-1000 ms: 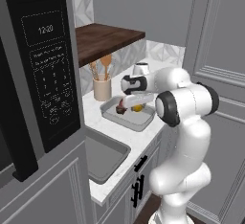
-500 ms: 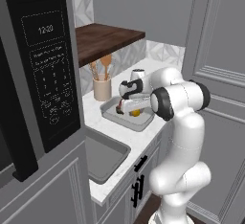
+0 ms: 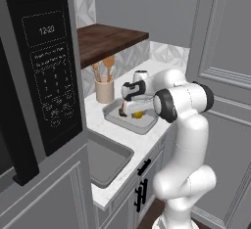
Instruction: Place one lemon and one steak in each tupperware on the nearby counter, to pack two identical lunches.
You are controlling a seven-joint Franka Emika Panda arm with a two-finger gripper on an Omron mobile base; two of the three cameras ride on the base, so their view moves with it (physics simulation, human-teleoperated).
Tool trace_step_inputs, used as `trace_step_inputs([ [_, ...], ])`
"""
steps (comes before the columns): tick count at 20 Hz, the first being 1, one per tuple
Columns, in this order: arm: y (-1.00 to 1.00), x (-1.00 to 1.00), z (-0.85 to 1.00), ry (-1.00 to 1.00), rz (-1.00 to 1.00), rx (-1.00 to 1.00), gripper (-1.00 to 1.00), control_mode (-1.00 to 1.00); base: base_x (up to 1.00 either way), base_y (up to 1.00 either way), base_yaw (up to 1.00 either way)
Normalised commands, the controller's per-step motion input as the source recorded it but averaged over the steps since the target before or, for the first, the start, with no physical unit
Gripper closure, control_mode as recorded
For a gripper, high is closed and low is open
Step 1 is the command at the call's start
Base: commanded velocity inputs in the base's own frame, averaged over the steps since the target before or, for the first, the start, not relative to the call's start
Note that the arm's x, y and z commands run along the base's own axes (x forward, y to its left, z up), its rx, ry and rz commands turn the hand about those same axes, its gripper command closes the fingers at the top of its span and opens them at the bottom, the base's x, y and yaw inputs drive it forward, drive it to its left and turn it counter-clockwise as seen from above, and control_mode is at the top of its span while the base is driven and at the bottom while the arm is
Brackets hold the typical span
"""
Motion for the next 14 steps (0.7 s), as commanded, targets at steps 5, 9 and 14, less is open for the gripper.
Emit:
trace_step_inputs([
  [5, 0.00, 0.00, 0.03, 0.00, 0.00, 0.00, -1.00, -1.00, 0.00, 0.00, 0.00],
  [9, 0.00, -0.02, 0.06, 0.00, -0.01, -0.02, -1.00, -1.00, 0.00, 0.00, 0.00],
  [14, -0.17, -0.74, 0.51, -0.02, -0.04, 0.00, -1.00, -1.00, 0.00, 0.00, 0.00],
])
